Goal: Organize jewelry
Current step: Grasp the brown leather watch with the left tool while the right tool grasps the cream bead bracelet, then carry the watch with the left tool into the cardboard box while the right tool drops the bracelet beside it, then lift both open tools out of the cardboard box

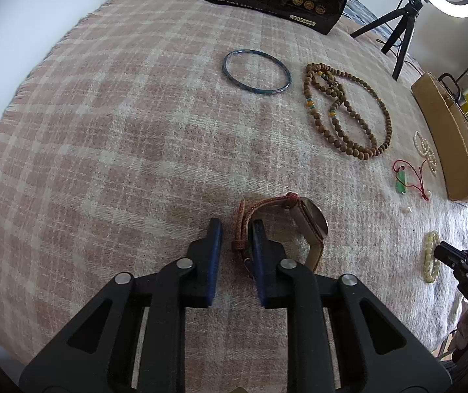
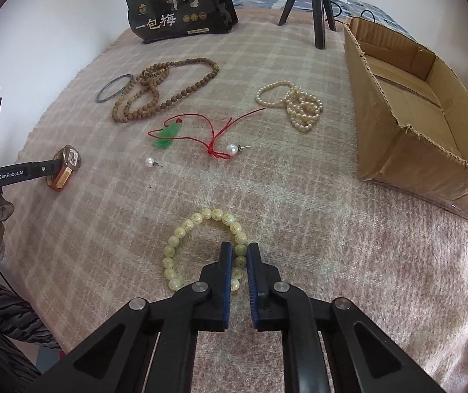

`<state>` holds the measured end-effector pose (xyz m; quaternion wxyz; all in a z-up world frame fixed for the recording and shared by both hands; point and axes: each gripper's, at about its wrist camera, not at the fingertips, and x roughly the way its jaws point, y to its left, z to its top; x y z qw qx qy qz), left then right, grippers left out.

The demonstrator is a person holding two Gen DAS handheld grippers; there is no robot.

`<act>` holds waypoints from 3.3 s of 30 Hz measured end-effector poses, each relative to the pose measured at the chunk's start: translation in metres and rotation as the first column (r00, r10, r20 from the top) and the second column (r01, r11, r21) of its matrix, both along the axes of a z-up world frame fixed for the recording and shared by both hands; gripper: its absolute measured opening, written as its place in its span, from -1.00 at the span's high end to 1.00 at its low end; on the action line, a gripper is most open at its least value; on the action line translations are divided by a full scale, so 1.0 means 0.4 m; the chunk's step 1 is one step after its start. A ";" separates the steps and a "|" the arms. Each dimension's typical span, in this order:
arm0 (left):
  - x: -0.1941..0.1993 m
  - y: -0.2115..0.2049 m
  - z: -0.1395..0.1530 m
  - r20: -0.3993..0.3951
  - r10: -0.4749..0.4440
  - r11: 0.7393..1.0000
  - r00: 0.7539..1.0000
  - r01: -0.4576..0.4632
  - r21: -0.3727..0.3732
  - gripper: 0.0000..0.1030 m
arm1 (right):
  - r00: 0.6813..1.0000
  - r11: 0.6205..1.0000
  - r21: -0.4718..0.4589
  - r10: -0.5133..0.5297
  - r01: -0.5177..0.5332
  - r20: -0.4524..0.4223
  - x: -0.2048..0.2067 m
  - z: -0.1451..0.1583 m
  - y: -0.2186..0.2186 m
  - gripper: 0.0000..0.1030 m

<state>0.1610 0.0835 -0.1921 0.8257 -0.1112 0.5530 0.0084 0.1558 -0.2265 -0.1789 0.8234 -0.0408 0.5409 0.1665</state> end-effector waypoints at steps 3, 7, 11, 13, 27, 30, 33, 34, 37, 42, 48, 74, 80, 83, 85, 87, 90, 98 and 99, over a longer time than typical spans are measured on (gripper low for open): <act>0.000 0.000 0.003 0.005 0.000 1.000 1.000 0.000 0.005 0.83 | 1.000 1.000 -0.004 0.004 -0.004 0.029 -0.003 0.015 0.006 0.90; -0.003 0.000 0.009 0.015 0.005 1.000 1.000 -0.005 0.005 0.83 | 0.997 1.000 -0.008 0.001 -0.001 0.074 -0.007 0.041 0.006 0.90; -0.008 -0.001 0.020 0.034 0.008 1.000 0.999 -0.008 0.010 0.83 | 0.993 1.000 -0.009 -0.003 0.004 0.118 -0.010 0.069 0.004 0.90; -0.008 -0.004 0.030 0.047 0.008 1.000 0.999 -0.009 0.009 0.83 | 0.991 1.000 -0.005 0.000 0.001 0.135 -0.011 0.082 0.005 0.90; 0.012 -0.095 0.138 0.164 -0.037 0.999 0.986 0.039 -0.008 0.83 | 0.961 1.000 0.010 -0.020 0.018 0.277 0.003 0.201 -0.012 0.91; 0.021 -0.128 0.165 0.190 -0.053 0.998 0.980 0.058 -0.021 0.83 | 0.951 0.999 0.020 -0.045 0.041 0.307 0.013 0.231 -0.032 0.91; 0.034 -0.164 0.191 0.210 -0.070 0.996 0.975 0.081 -0.044 0.83 | 0.940 0.997 0.031 -0.072 0.065 0.334 0.030 0.258 -0.055 0.91; 0.039 -0.176 0.198 0.216 -0.075 0.995 0.973 0.089 -0.055 0.83 | 0.936 0.997 0.034 -0.082 0.075 0.342 0.037 0.267 -0.063 0.91; 0.056 -0.211 0.217 0.233 -0.087 0.991 0.969 0.107 -0.074 0.83 | 0.926 0.994 0.042 -0.111 0.103 0.360 0.057 0.291 -0.093 0.91; 0.075 -0.288 0.251 0.267 -0.127 0.986 0.955 0.151 -0.072 0.83 | 0.913 0.987 0.053 -0.158 0.149 0.376 0.093 0.319 -0.147 0.91; 0.099 -0.394 0.286 0.304 -0.185 0.974 0.934 0.217 -0.073 0.83 | 0.900 0.980 0.031 -0.195 0.198 0.390 0.136 0.324 -0.210 0.91; 0.219 -0.795 0.252 0.311 -0.369 0.911 0.876 0.406 -0.064 0.83 | 0.903 0.958 0.040 -0.281 0.284 0.326 0.297 0.241 -0.422 0.91; 0.235 -0.812 0.228 0.295 -0.371 0.911 0.880 0.407 -0.068 0.72 | 0.902 0.950 0.068 -0.310 0.304 0.302 0.315 0.225 -0.450 0.88; 0.234 -0.811 0.226 0.299 -0.370 0.912 0.880 0.405 -0.064 0.05 | 0.899 0.945 0.091 -0.327 0.314 0.293 0.315 0.227 -0.457 0.30; 0.230 -0.809 0.230 0.307 -0.368 0.914 0.878 0.402 -0.053 0.03 | 0.889 0.940 0.089 -0.341 0.330 0.307 0.310 0.234 -0.458 -0.06; 0.228 -0.808 0.234 0.308 -0.374 0.912 0.875 0.407 -0.051 0.03 | 0.883 0.937 0.087 -0.349 0.339 0.314 0.306 0.240 -0.460 -0.29; 0.220 -0.806 0.239 0.310 -0.377 0.913 0.873 0.407 -0.039 0.03 | 0.873 0.932 0.084 -0.361 0.353 0.328 0.302 0.252 -0.462 -0.45; 0.190 -0.790 0.266 0.323 -0.381 0.912 0.866 0.410 -0.023 0.02 | 0.866 0.930 0.075 -0.363 0.360 0.344 0.277 0.280 -0.453 -0.59; 0.185 -0.786 0.271 0.326 -0.381 0.912 0.865 0.409 -0.019 0.02 | 0.865 0.930 0.078 -0.364 0.360 0.345 0.273 0.285 -0.453 -0.61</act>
